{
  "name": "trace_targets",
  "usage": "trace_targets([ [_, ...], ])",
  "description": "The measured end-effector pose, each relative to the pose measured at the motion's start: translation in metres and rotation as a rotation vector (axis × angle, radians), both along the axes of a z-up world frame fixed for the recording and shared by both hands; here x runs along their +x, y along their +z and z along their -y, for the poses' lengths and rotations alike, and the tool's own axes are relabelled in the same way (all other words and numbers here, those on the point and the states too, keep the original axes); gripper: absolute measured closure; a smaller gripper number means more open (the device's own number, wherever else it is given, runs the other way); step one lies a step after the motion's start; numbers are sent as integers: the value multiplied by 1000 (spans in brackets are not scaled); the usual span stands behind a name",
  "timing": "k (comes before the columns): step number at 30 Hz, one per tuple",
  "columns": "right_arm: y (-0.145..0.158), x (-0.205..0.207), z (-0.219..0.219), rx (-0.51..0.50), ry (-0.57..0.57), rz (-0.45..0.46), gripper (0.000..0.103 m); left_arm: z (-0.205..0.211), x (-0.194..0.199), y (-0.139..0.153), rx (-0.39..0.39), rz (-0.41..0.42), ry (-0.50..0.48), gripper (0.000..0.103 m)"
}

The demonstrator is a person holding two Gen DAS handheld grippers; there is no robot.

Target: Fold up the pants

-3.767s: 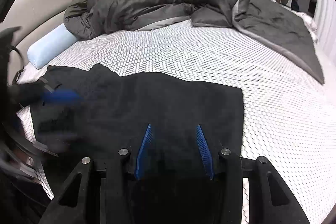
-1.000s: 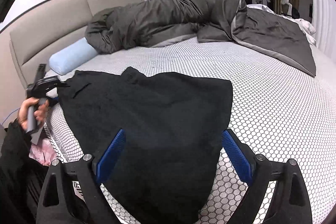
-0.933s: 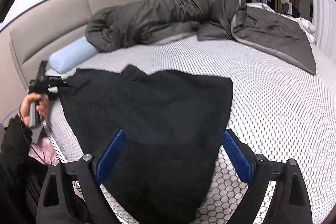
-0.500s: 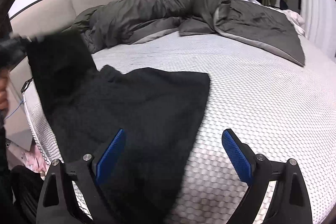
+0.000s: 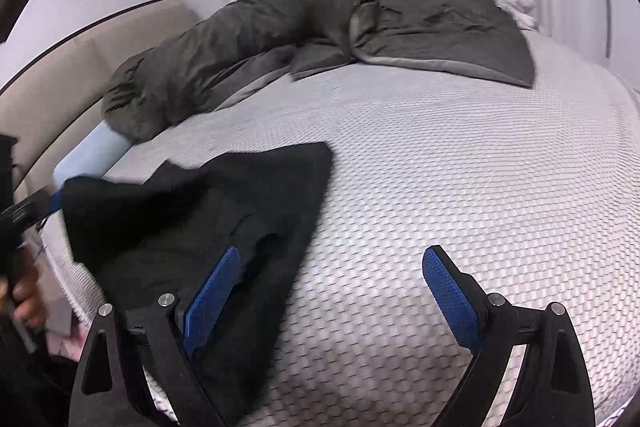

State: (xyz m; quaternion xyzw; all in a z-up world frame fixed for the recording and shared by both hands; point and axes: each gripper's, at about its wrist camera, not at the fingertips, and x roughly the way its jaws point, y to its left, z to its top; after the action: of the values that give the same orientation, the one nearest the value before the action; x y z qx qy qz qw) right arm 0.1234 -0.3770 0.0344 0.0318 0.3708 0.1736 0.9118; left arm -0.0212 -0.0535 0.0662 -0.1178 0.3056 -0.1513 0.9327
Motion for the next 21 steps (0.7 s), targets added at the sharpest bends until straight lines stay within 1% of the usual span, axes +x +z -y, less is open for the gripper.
trace_targets([
  [2,1,-5,-18,-14,63,7,9,-14,7,-15,35,-50,48,18],
  [4,3,-9,-39,-52,116,25,9,-25,19,-21,46,-68,76,18],
  [7,0,-10,-62,-90,169,23,9,-42,17,-25,-22,-72,83,18],
  [9,-6,-9,-78,-94,213,-5,9,-42,19,-26,-59,-57,81,18],
  [11,-15,-9,-94,-150,243,-16,9,-33,18,-24,-70,-43,62,18],
  [13,-22,-6,-102,-191,247,-30,9,-13,19,-19,-62,-16,-2,18],
  [14,-24,-4,-100,-196,244,-36,9,1,18,-17,-59,-11,-47,18],
  [15,-25,-4,-97,-197,233,-39,9,17,13,-17,-63,-18,-117,18],
  [16,-24,-3,-93,-192,221,-39,9,34,10,-21,-70,-41,-201,18],
  [17,-24,-2,-88,-181,208,-41,9,50,10,-27,-58,-75,-276,18],
  [18,-23,-2,-82,-172,195,-41,9,66,8,-34,-20,-111,-334,18],
  [20,-23,-1,-72,-162,166,-44,9,77,1,-44,31,-135,-355,18],
  [21,-23,1,-69,-157,155,-48,9,78,0,-52,47,-168,-373,18],
])
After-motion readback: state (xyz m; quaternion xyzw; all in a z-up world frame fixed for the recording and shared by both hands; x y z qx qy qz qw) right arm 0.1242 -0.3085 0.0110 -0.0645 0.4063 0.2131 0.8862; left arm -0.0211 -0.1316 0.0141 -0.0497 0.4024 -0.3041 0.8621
